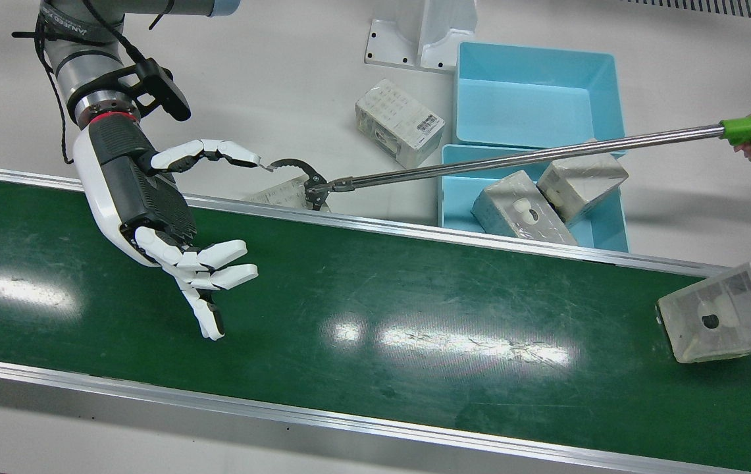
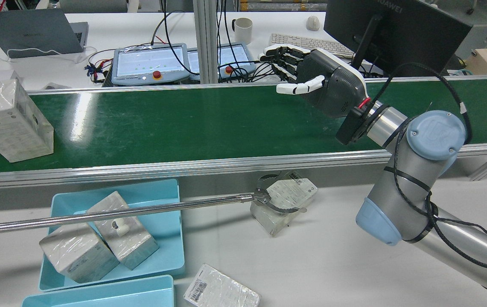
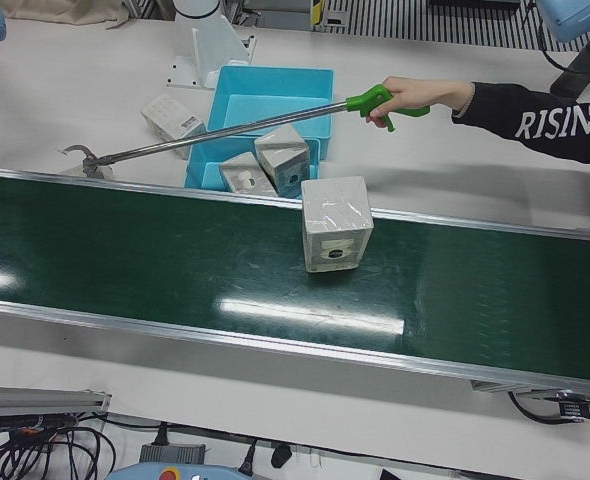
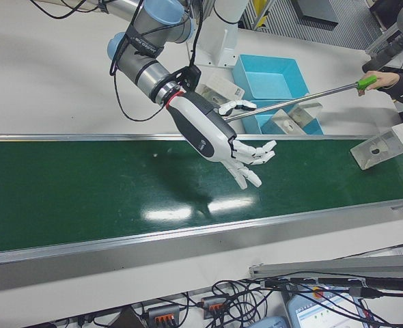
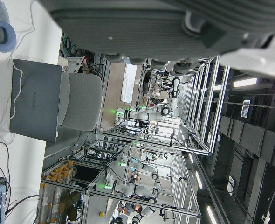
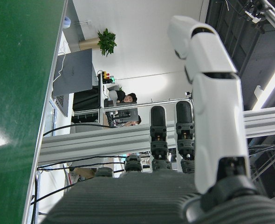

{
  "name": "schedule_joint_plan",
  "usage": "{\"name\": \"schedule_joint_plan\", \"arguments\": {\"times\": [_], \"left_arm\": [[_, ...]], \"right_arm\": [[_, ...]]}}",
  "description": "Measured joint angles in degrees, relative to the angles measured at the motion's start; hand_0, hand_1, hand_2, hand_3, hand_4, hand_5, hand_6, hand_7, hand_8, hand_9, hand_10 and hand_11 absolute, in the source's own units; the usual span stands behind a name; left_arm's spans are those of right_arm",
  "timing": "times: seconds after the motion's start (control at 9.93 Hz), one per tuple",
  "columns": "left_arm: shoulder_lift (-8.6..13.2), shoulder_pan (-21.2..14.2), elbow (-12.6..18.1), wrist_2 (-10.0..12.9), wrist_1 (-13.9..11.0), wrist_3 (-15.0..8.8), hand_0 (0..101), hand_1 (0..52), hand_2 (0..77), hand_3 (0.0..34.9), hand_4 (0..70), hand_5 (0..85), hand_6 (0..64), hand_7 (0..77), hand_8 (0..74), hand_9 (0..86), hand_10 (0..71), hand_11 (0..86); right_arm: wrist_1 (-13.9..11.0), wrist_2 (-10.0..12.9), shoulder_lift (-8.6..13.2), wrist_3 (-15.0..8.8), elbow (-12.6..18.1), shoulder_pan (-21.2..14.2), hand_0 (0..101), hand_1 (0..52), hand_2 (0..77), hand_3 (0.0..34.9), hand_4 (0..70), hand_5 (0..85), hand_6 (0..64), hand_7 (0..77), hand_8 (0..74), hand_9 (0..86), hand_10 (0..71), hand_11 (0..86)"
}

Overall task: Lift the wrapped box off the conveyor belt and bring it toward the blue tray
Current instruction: 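Move the open right hand along the belt toward the arriving wrapped box, then lower the right hand toward the wrapped white box on the belt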

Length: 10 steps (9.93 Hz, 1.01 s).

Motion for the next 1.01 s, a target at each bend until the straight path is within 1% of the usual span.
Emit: {"name": "schedule_joint_plan", "arguments": {"times": [0.1, 0.2, 0.3, 0.4, 0.5, 0.6, 0.91, 1.01], "left_arm": [[0.0, 0.0, 0.0, 0.0, 0.0, 0.0, 0, 0.0, 1.1, 0.0, 0.0, 1.1, 0.0, 0.5, 0.5, 0.0, 0.5, 0.0], [0.0, 0.0, 0.0, 0.0, 0.0, 0.0, 0, 0.0, 1.1, 0.0, 0.0, 1.1, 0.0, 0.5, 0.5, 0.0, 0.5, 0.0], [0.0, 0.0, 0.0, 0.0, 0.0, 0.0, 0, 0.0, 1.1, 0.0, 0.0, 1.1, 0.0, 0.5, 0.5, 0.0, 0.5, 0.0], [0.0, 0.0, 0.0, 0.0, 0.0, 0.0, 0, 0.0, 1.1, 0.0, 0.0, 1.1, 0.0, 0.5, 0.5, 0.0, 0.5, 0.0], [0.0, 0.0, 0.0, 0.0, 0.0, 0.0, 0, 0.0, 0.5, 0.0, 0.0, 1.1, 0.0, 0.5, 0.5, 0.0, 0.0, 0.0], [0.0, 0.0, 0.0, 0.0, 0.0, 0.0, 0, 0.0, 0.5, 0.0, 0.0, 1.1, 0.0, 0.5, 0.5, 0.0, 0.0, 0.5], [0.0, 0.0, 0.0, 0.0, 0.0, 0.0, 0, 0.0, 1.1, 0.0, 0.0, 1.1, 0.0, 0.5, 0.5, 0.0, 0.0, 0.5], [0.0, 0.0, 0.0, 0.0, 0.0, 0.0, 0, 0.0, 1.1, 0.0, 0.0, 1.1, 0.0, 0.5, 0.5, 0.0, 0.5, 0.0]], "right_arm": [[-0.3, 0.0, -0.1, 0.0, 0.0, 0.1, 50, 19.6, 25.1, 8.2, 22.9, 29.5, 9.8, 27.8, 1.6, 6.0, 0.0, 1.1], [-0.5, 0.0, -0.1, -0.1, -0.2, 0.1, 51, 19.6, 25.1, 6.9, 24.0, 28.4, 10.9, 30.0, 1.6, 7.1, 0.0, 1.1], [-0.5, 0.0, 0.2, 0.0, -1.4, -0.1, 51, 19.6, 25.1, 6.9, 24.0, 28.4, 10.9, 30.0, 1.6, 7.1, 0.0, 1.1], [-0.4, 0.0, 0.8, 0.0, -2.6, -0.3, 51, 19.1, 24.0, 6.8, 21.8, 28.4, 10.9, 30.0, 1.6, 7.1, 0.0, 1.1], [-0.4, 0.1, 1.3, 0.2, -3.3, -0.5, 51, 21.8, 26.2, 6.8, 22.9, 28.4, 10.9, 29.5, 1.6, 7.1, 0.0, 1.1], [-0.4, 0.1, 1.7, 0.4, -3.4, -0.5, 53, 23.5, 26.7, 7.0, 18.5, 27.3, 7.6, 22.9, 0.0, 4.4, 0.0, 1.1], [-0.7, 0.1, 3.0, 1.4, -3.8, 0.0, 54, 23.5, 26.7, 7.1, 18.5, 28.9, 7.6, 25.1, 0.0, 4.4, 0.0, 1.1], [-0.7, 0.1, 3.7, 1.4, -5.1, 0.0, 54, 25.6, 28.4, 7.7, 19.6, 29.5, 9.3, 26.2, 0.0, 6.0, 0.0, 1.1]]}}
